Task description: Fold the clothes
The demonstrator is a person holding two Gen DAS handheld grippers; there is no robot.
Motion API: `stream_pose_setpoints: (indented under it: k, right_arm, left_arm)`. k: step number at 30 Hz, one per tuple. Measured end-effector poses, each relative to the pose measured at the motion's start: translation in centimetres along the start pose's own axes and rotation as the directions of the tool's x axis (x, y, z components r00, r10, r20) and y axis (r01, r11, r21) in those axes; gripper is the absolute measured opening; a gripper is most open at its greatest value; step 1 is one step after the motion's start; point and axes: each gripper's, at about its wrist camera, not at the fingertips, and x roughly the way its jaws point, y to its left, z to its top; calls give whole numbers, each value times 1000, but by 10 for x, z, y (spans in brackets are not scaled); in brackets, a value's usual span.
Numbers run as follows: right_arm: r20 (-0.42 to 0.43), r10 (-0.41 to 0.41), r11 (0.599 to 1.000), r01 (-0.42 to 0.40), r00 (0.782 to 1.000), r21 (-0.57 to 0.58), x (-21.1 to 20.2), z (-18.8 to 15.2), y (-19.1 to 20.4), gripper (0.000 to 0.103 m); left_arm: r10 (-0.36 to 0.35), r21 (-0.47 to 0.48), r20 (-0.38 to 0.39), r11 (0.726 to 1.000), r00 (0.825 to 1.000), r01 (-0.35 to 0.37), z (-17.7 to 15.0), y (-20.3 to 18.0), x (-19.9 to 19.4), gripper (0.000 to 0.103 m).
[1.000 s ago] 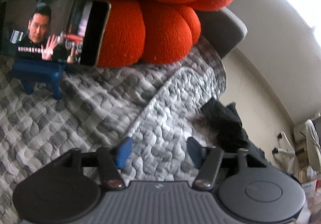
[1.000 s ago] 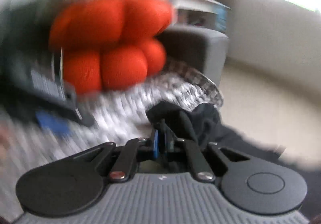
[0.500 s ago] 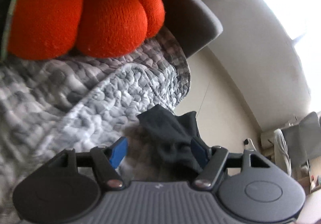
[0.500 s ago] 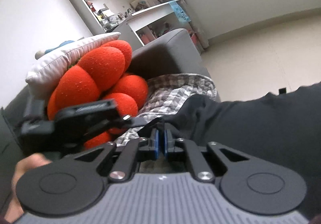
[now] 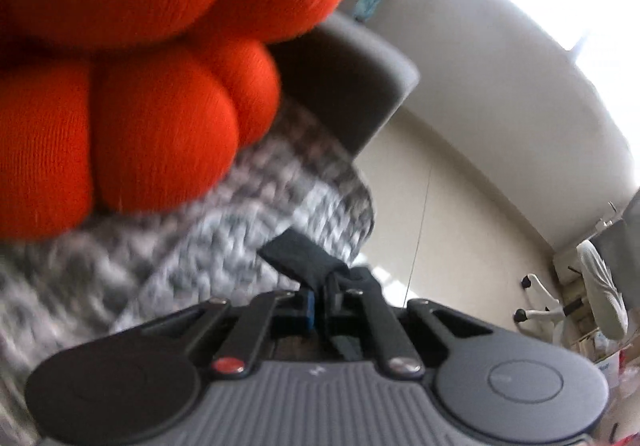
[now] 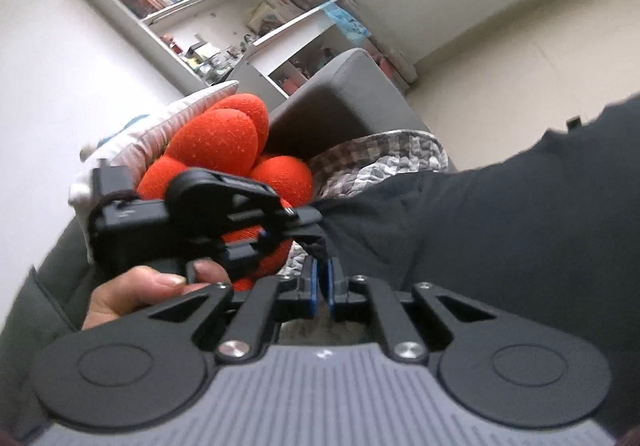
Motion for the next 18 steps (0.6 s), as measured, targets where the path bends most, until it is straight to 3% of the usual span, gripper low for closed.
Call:
stream_pose_setpoints:
  k: [4, 11, 16, 18]
  right_arm:
    - [-33, 7, 1000, -8, 999, -25, 20, -4, 14, 6]
    - [-48, 20, 999, -21, 999, -27, 26, -2, 18, 6]
    - [0, 15, 1000, -15, 1000, 13, 9, 4, 7, 5]
    - [28, 9, 999, -11, 1000, 48, -2, 6, -1, 5]
  left_arm:
    - [30, 80, -1, 996, 1000, -30, 7, 2, 4, 4]
    - [16, 77, -5, 997, 1000, -15, 6, 16, 13, 4]
    - [-18, 99, 30, 995, 999, 15, 7, 4, 3, 4]
    - [-22, 153, 51, 988, 998, 13, 5, -12, -1, 4]
